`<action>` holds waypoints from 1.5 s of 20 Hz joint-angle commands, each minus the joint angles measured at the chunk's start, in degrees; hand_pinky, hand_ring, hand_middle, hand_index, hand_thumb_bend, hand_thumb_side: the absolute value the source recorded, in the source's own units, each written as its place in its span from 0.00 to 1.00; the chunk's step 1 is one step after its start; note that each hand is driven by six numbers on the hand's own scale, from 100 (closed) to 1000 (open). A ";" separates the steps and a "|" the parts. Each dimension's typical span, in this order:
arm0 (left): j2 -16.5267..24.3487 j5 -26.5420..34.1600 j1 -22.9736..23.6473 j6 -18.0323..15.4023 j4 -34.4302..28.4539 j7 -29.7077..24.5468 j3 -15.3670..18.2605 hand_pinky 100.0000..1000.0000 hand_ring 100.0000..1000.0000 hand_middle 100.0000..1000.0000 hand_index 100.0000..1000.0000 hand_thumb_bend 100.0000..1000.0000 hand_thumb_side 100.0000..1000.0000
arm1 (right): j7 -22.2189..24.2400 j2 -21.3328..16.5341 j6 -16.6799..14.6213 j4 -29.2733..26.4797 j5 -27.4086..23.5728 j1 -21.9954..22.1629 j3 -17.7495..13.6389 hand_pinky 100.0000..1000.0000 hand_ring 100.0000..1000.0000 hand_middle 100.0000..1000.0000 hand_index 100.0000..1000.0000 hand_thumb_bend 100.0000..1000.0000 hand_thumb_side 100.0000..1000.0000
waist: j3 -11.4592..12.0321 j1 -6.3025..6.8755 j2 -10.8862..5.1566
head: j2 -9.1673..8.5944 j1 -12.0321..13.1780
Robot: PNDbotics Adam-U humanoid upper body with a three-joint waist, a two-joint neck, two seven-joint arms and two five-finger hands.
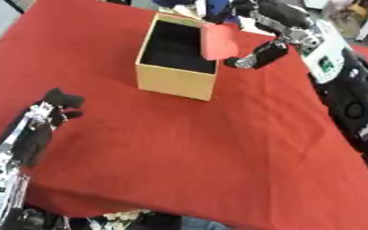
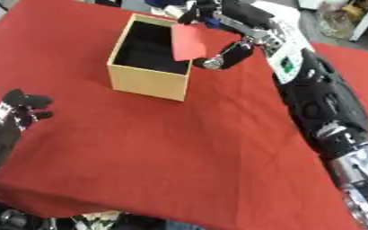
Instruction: Pick up objects on the table and place them in the box.
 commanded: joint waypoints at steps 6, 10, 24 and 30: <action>0.76 1.63 -2.50 0.27 -1.38 -2.03 -1.88 0.81 0.88 0.67 0.57 0.28 0.76 | -3.16 2.52 0.88 4.66 5.31 -2.52 -3.24 0.75 0.84 0.70 0.89 0.34 0.00 | 2.22 0.36 -0.43 | -0.69 -2.79; 0.71 1.87 -2.79 0.36 -1.34 -2.47 -2.27 0.81 0.88 0.67 0.57 0.28 0.76 | -3.59 3.38 -0.31 4.47 6.38 -2.85 -2.99 0.84 0.94 0.97 0.97 0.42 0.11 | 2.33 0.51 -0.43 | -0.81 -2.84; 0.33 2.17 -0.83 0.24 -0.95 -0.88 -0.50 0.81 0.88 0.67 0.57 0.28 0.75 | -0.19 0.62 2.35 -7.36 -18.02 0.28 2.35 0.79 0.90 0.78 0.91 0.10 0.00 | -4.32 2.30 -2.14 | 0.75 0.64; 0.25 2.86 -0.04 0.04 -1.45 2.61 2.52 0.81 0.88 0.67 0.57 0.29 0.74 | 8.71 -3.45 14.82 -29.28 -47.24 10.36 4.07 0.80 0.88 0.69 0.89 0.00 0.01 | -10.00 3.42 -2.69 | 0.86 4.37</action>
